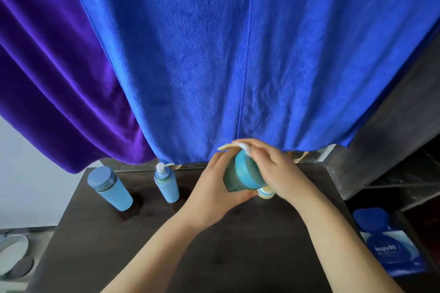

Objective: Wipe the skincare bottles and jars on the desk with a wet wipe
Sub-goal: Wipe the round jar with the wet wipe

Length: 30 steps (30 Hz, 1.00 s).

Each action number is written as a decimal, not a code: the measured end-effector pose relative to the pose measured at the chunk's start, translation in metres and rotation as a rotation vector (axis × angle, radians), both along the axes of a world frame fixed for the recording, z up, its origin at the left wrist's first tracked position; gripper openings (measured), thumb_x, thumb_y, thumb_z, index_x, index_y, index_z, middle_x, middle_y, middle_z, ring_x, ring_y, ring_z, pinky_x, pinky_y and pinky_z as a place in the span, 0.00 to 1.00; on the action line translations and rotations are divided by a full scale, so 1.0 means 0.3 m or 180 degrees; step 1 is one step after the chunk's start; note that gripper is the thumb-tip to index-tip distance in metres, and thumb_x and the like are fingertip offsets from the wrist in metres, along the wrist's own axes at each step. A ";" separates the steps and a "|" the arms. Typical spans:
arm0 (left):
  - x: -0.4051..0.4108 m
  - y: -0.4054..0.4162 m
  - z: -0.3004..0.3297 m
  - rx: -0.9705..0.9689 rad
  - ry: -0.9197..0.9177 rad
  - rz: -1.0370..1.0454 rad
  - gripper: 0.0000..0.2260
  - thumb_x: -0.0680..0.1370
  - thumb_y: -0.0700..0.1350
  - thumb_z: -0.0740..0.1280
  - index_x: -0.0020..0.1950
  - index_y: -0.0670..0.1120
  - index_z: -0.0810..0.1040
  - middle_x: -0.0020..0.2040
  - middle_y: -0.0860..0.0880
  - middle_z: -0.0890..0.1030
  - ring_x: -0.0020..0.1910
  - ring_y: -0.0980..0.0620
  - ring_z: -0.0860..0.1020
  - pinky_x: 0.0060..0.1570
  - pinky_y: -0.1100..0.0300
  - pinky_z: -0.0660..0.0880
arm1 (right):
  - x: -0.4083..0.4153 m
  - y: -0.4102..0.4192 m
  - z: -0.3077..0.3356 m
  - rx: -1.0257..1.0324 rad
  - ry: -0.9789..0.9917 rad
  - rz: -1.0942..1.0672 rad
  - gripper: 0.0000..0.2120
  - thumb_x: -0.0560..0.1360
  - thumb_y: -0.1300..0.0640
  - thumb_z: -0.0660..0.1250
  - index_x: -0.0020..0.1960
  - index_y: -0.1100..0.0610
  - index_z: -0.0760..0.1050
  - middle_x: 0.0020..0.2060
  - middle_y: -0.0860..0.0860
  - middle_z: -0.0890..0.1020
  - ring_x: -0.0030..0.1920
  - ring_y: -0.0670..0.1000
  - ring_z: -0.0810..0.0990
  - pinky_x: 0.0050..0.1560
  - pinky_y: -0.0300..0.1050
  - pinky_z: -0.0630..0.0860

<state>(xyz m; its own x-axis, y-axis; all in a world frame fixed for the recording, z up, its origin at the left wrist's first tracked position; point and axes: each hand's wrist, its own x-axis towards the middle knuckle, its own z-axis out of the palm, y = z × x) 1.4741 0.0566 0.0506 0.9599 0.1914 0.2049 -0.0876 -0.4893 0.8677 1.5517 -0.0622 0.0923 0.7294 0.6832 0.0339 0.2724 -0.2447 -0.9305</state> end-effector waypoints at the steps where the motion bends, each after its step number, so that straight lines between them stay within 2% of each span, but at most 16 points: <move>1: 0.003 0.002 0.003 -0.0106 -0.0019 0.0025 0.28 0.65 0.50 0.76 0.56 0.69 0.66 0.56 0.61 0.74 0.58 0.66 0.71 0.58 0.74 0.65 | 0.011 -0.014 -0.004 0.0248 0.0461 -0.0137 0.17 0.80 0.59 0.54 0.47 0.45 0.80 0.51 0.40 0.82 0.50 0.32 0.77 0.53 0.27 0.70; 3: 0.008 0.020 0.006 -0.0355 -0.0029 0.0169 0.27 0.63 0.55 0.75 0.55 0.73 0.66 0.58 0.59 0.76 0.60 0.62 0.73 0.62 0.64 0.70 | 0.018 -0.052 -0.028 0.0476 0.1136 -0.0378 0.16 0.79 0.59 0.56 0.45 0.48 0.81 0.45 0.47 0.84 0.44 0.40 0.81 0.47 0.36 0.77; 5: 0.014 0.051 0.008 -0.0520 0.0013 0.0358 0.27 0.61 0.58 0.74 0.55 0.72 0.67 0.58 0.54 0.77 0.59 0.58 0.75 0.62 0.56 0.72 | 0.023 -0.092 -0.056 0.0286 0.1074 -0.0524 0.11 0.78 0.60 0.58 0.47 0.53 0.79 0.45 0.52 0.82 0.45 0.46 0.79 0.45 0.39 0.77; 7: 0.016 0.076 0.010 -0.0440 0.0058 0.0432 0.27 0.61 0.59 0.74 0.55 0.74 0.66 0.59 0.53 0.77 0.59 0.57 0.75 0.62 0.55 0.72 | 0.033 -0.127 -0.049 0.0066 0.0706 -0.0882 0.06 0.75 0.56 0.62 0.47 0.51 0.77 0.45 0.54 0.81 0.45 0.49 0.78 0.46 0.43 0.75; 9: 0.017 0.081 0.011 -0.0274 0.0109 0.0426 0.28 0.64 0.54 0.75 0.53 0.75 0.65 0.58 0.56 0.75 0.59 0.59 0.74 0.61 0.59 0.71 | 0.053 -0.153 -0.003 0.0423 0.0746 -0.0879 0.06 0.71 0.50 0.65 0.43 0.52 0.76 0.42 0.56 0.81 0.44 0.52 0.80 0.46 0.48 0.76; 11: 0.016 0.066 0.008 -0.0233 0.0117 0.0311 0.27 0.66 0.49 0.76 0.54 0.72 0.65 0.57 0.57 0.74 0.59 0.60 0.74 0.60 0.60 0.70 | 0.060 -0.149 0.051 0.0659 0.0889 -0.0351 0.08 0.69 0.52 0.63 0.41 0.55 0.77 0.40 0.55 0.81 0.39 0.48 0.79 0.36 0.37 0.74; 12: 0.015 0.054 0.008 -0.0221 0.0115 0.0236 0.27 0.66 0.50 0.76 0.54 0.71 0.66 0.57 0.57 0.74 0.58 0.60 0.74 0.60 0.59 0.71 | 0.056 -0.134 0.073 0.0494 0.0753 -0.0090 0.07 0.70 0.53 0.64 0.41 0.55 0.78 0.42 0.50 0.82 0.41 0.45 0.80 0.38 0.32 0.73; 13: 0.014 0.039 0.009 -0.0212 0.0103 0.0155 0.26 0.66 0.52 0.75 0.55 0.71 0.66 0.56 0.57 0.75 0.58 0.59 0.74 0.60 0.58 0.72 | 0.058 -0.115 0.079 0.0216 0.0439 0.0055 0.04 0.71 0.54 0.66 0.41 0.53 0.79 0.45 0.45 0.81 0.47 0.42 0.79 0.44 0.32 0.72; 14: 0.012 0.025 0.009 -0.0227 0.0089 0.0081 0.26 0.65 0.55 0.74 0.55 0.72 0.66 0.56 0.57 0.76 0.58 0.59 0.74 0.60 0.57 0.72 | 0.062 -0.095 0.074 -0.0103 -0.0002 0.0030 0.03 0.71 0.55 0.68 0.39 0.49 0.80 0.49 0.43 0.79 0.52 0.39 0.76 0.51 0.33 0.68; 16: 0.007 0.003 0.005 -0.0341 0.0083 0.0000 0.26 0.63 0.57 0.73 0.54 0.75 0.65 0.57 0.57 0.76 0.59 0.58 0.74 0.60 0.57 0.73 | 0.066 -0.051 0.045 -0.0478 -0.0827 -0.0335 0.06 0.71 0.55 0.70 0.39 0.43 0.80 0.49 0.43 0.74 0.54 0.38 0.72 0.53 0.30 0.64; 18: 0.003 -0.008 0.003 -0.0400 0.0047 0.0019 0.27 0.63 0.57 0.73 0.54 0.77 0.65 0.57 0.57 0.76 0.59 0.58 0.74 0.60 0.59 0.72 | 0.048 -0.010 0.018 -0.0377 -0.1209 -0.0863 0.05 0.72 0.54 0.69 0.46 0.45 0.80 0.46 0.46 0.72 0.48 0.34 0.72 0.48 0.26 0.66; 20: -0.001 -0.014 0.010 -0.0287 -0.0027 0.0103 0.28 0.65 0.52 0.75 0.56 0.73 0.66 0.55 0.59 0.76 0.58 0.63 0.72 0.58 0.67 0.70 | 0.013 0.017 -0.017 -0.0093 -0.1519 -0.1334 0.07 0.74 0.55 0.67 0.51 0.49 0.79 0.45 0.48 0.73 0.43 0.31 0.73 0.47 0.28 0.68; 23: 0.001 -0.015 0.027 -0.0047 -0.0187 0.0299 0.26 0.67 0.44 0.75 0.57 0.61 0.67 0.50 0.62 0.73 0.53 0.68 0.69 0.52 0.77 0.64 | -0.066 0.040 -0.063 0.0295 -0.1558 -0.1266 0.16 0.77 0.51 0.56 0.58 0.54 0.77 0.55 0.50 0.77 0.55 0.37 0.73 0.58 0.30 0.67; 26: -0.010 -0.013 0.038 0.0021 -0.0227 0.0307 0.25 0.67 0.41 0.73 0.58 0.58 0.69 0.48 0.62 0.71 0.52 0.67 0.69 0.50 0.79 0.64 | -0.110 0.033 -0.095 0.0324 -0.1596 -0.0823 0.21 0.77 0.47 0.52 0.67 0.53 0.70 0.66 0.47 0.69 0.69 0.45 0.66 0.68 0.39 0.63; 28: -0.012 -0.017 0.029 0.0057 -0.0176 0.0351 0.23 0.67 0.42 0.73 0.59 0.54 0.72 0.48 0.62 0.72 0.53 0.69 0.68 0.49 0.79 0.63 | -0.111 0.018 -0.105 0.0349 -0.1923 -0.0705 0.19 0.78 0.50 0.54 0.66 0.54 0.70 0.66 0.48 0.70 0.69 0.46 0.67 0.68 0.45 0.66; 30: -0.004 -0.017 0.011 -0.0126 -0.0078 0.0482 0.20 0.66 0.46 0.72 0.56 0.52 0.73 0.47 0.58 0.75 0.53 0.62 0.72 0.48 0.74 0.66 | -0.121 0.006 -0.115 0.0528 -0.2298 -0.0685 0.15 0.79 0.57 0.57 0.62 0.58 0.74 0.62 0.52 0.76 0.66 0.49 0.71 0.66 0.48 0.69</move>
